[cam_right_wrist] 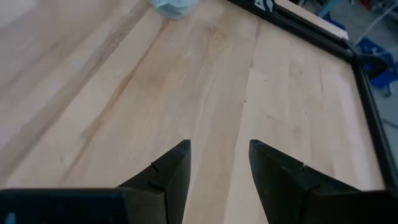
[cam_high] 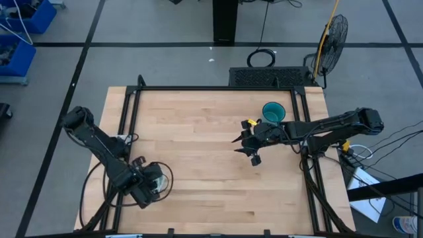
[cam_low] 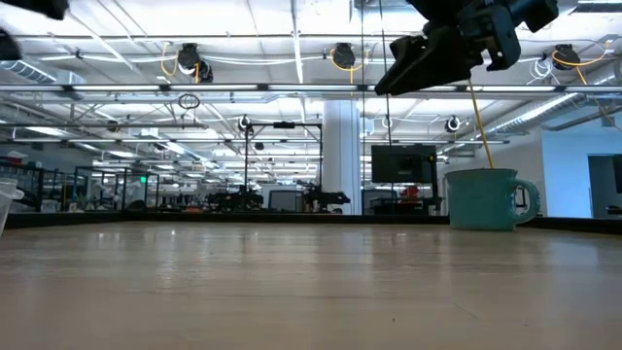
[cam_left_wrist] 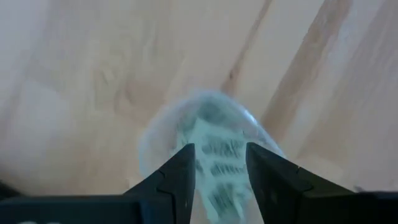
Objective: Pick and place Stevia / Truvia into bins
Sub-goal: Return to Home Position
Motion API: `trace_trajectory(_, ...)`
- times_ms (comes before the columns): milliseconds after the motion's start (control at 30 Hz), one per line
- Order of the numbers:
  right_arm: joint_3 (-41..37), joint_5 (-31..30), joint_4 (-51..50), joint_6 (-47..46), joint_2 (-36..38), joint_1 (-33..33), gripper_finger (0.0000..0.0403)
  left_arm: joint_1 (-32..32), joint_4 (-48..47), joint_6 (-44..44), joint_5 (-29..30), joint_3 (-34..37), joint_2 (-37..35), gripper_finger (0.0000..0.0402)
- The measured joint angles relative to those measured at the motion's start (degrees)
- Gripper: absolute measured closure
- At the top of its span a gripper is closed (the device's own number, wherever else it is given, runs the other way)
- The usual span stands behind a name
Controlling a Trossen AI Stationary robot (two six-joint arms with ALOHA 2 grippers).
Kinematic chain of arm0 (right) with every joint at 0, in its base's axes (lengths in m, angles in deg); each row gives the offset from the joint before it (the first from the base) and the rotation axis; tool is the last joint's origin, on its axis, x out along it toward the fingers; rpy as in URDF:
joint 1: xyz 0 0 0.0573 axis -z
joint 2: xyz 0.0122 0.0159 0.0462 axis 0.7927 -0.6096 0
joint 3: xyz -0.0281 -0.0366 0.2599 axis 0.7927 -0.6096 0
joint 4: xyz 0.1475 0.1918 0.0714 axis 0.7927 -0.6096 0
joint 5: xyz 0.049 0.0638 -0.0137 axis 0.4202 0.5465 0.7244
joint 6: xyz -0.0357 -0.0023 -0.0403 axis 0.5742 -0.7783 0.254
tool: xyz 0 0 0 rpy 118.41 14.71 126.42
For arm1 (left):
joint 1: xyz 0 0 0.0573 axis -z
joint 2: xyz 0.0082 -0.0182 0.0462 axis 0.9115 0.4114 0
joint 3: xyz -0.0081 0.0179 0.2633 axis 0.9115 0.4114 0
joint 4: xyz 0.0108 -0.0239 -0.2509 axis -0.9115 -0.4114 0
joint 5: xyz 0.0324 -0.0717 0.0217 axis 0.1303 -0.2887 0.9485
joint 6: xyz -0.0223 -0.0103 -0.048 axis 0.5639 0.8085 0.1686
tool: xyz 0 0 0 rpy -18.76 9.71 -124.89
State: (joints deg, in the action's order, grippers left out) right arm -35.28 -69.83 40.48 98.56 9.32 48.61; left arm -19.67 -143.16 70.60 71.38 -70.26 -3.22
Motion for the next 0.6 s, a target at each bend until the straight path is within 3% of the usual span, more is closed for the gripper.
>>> trace_trajectory(100, 0.0, -0.1, 1.6, -1.7, 0.0, 0.0, 0.0248, -0.3, -0.5, -5.1, 8.9, 0.0, 0.0, 0.0252)
trace_trajectory(200, 0.0, -0.5, 1.9, -2.1, 1.3, 0.1, 0.0248, -1.5, -3.8, -1.5, 23.2, 0.0, -0.9, 0.0252)
trace_trajectory(267, -0.1, -2.2, 2.0, -3.6, 3.4, 0.1, 0.0248, -2.8, -8.5, 2.3, 28.6, 0.0, -2.6, 0.0252)
trace_trajectory(433, 0.0, -6.7, -4.0, -7.0, 11.4, 0.1, 0.0248, -5.4, -19.4, 10.2, 29.8, 0.0, -11.6, 0.0252)
trace_trajectory(600, 0.0, -7.5, -12.6, -12.0, 18.9, 0.1, 0.0248, -5.8, -19.0, 7.6, 35.2, 0.0, -23.3, 0.0252)
